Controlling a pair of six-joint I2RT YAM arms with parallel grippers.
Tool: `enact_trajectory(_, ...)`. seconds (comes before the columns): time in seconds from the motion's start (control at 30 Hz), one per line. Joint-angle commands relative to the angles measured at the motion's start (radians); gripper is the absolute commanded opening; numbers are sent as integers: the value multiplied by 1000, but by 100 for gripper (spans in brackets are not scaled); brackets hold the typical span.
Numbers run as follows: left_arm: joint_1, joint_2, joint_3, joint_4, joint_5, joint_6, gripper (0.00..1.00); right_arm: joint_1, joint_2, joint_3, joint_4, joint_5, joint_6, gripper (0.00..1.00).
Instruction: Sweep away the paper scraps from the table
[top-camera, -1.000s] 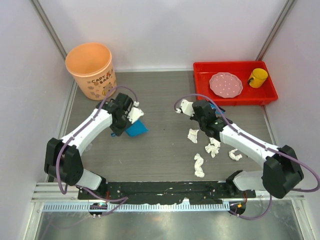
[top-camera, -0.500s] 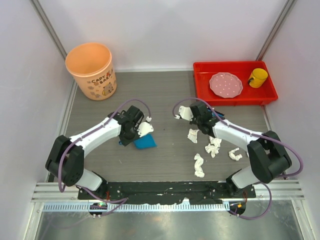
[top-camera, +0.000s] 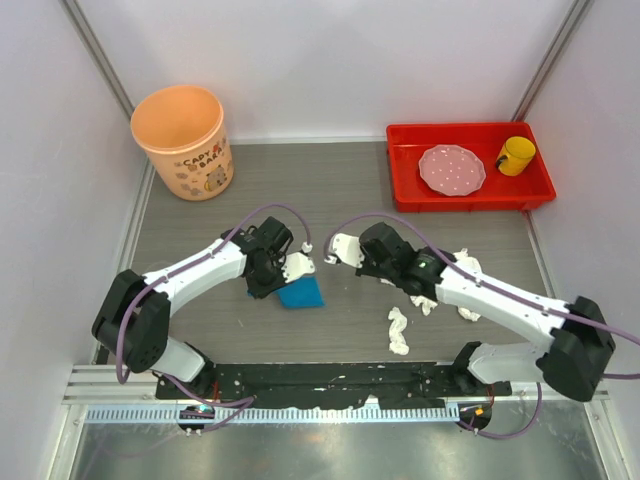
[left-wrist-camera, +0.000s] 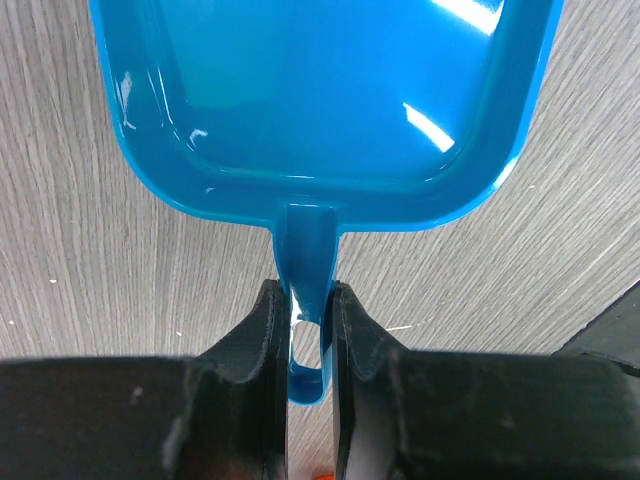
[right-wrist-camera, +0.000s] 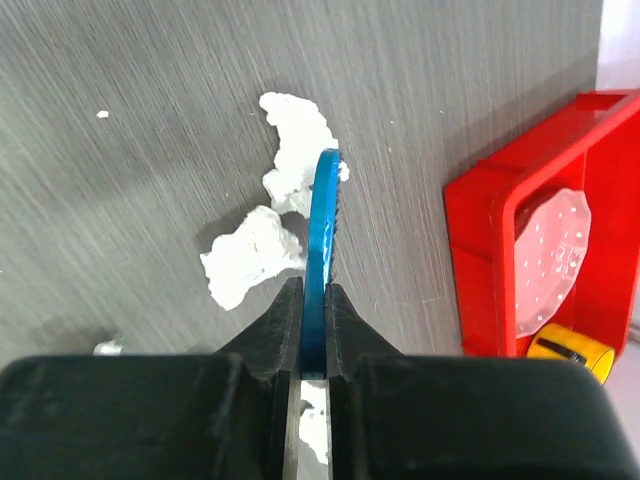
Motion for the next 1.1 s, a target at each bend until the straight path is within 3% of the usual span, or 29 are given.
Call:
enact_trajectory(0.0,-5,3,26,26,32,15,0,11,-121,141,-194,75,251,1)
enact_trajectory(0.1,-4,24,44,49,15,18,0,10,-123,270,-256,171,428,1)
enact_trajectory(0.23,-4,88,102,75,4,23,0,-19,-26,423,-482,445,912,1)
enact_trajectory(0.27,-4,104,136,77,4,24,0,-29,-6,460,-595,461,972,1)
enact_trajectory(0.33,-5,150,170,95,-2,30,0,-49,20,453,-647,447,1096,1)
enact_trajectory(0.43,-5,229,228,131,-17,63,0,-99,-17,320,-595,366,1169,1)
enact_trajectory(0.63,-5,383,370,108,-22,132,0,-185,-71,143,-273,153,1188,1)
enact_trajectory(0.87,-24,440,481,77,3,146,0,-205,15,134,-107,99,1174,1)
enact_trajectory(1.07,-65,470,497,63,4,147,0,-217,84,151,14,-37,1169,1)
